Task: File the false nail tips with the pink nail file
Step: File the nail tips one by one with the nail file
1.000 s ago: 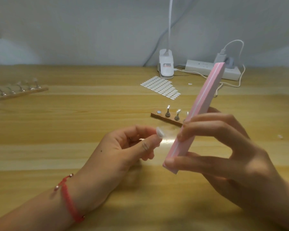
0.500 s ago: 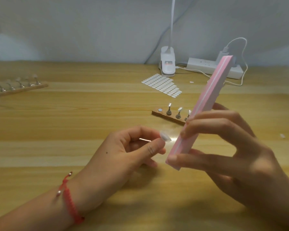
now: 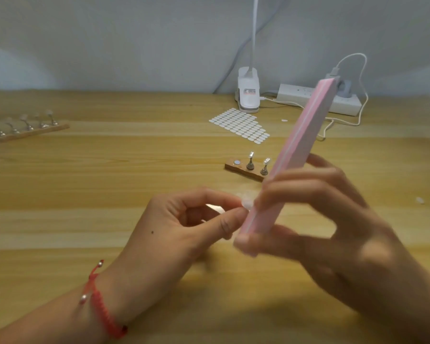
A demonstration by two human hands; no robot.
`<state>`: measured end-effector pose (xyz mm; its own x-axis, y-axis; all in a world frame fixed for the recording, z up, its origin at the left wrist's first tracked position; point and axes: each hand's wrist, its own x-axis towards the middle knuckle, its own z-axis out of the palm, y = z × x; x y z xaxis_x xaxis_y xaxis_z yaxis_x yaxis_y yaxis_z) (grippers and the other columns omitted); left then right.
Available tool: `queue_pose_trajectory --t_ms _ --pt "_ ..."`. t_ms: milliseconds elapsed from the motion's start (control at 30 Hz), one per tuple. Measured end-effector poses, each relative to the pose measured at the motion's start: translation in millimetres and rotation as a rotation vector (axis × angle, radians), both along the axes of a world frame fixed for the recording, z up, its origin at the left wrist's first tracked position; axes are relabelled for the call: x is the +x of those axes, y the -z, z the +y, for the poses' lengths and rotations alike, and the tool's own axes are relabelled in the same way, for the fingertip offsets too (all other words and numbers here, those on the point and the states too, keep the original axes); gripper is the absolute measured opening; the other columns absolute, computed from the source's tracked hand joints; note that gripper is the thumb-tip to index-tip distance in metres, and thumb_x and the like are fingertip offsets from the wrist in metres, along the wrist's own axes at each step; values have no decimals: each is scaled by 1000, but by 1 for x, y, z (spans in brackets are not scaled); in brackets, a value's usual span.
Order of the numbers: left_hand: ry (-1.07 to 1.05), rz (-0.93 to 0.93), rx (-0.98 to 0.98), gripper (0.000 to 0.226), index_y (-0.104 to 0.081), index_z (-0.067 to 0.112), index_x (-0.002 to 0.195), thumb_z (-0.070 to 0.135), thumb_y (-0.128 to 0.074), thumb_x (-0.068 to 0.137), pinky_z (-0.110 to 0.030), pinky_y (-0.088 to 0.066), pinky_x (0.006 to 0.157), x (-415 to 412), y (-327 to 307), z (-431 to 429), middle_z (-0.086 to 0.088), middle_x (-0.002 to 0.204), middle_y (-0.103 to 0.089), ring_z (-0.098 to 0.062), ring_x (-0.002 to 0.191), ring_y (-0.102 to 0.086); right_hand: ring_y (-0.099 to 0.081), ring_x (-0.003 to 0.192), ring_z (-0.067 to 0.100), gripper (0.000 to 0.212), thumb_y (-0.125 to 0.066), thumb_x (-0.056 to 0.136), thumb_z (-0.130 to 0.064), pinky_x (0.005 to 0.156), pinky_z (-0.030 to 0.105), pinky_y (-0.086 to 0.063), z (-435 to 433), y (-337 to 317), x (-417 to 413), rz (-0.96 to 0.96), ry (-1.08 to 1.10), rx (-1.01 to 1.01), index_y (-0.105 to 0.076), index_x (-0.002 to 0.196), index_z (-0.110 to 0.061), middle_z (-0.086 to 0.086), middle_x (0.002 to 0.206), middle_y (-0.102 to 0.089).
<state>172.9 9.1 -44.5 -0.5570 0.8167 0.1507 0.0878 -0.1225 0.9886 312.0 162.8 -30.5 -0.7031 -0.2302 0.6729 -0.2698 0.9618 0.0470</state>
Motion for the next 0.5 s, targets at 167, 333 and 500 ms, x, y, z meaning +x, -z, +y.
queue_pose_trajectory --t_ms 167,333,500 --pt "-24 -10 8 28 -76 29 81 47 -75 59 -18 -42 53 3 -4 1 0 69 -73 -5 58 -57 -57 113 15 24 -59 100 -17 104 50 -41 -4 3 1 -16 -52 -13 -76 105 -33 -2 109 -67" --pt "-77 25 -5 23 -75 37 78 49 -72 59 -18 -38 50 2 -7 0 5 63 -71 0 53 -54 -54 115 24 37 -59 86 0 98 45 -42 8 -7 4 -5 3 -141 -69 110 -28 3 116 -58" --pt "-61 85 9 20 -75 34 83 46 -77 67 -18 -39 54 4 -4 0 -1 67 -73 -5 58 -56 -51 121 28 32 -55 97 -15 93 58 -39 14 -20 6 62 218 -110 -62 118 -38 3 124 -58"
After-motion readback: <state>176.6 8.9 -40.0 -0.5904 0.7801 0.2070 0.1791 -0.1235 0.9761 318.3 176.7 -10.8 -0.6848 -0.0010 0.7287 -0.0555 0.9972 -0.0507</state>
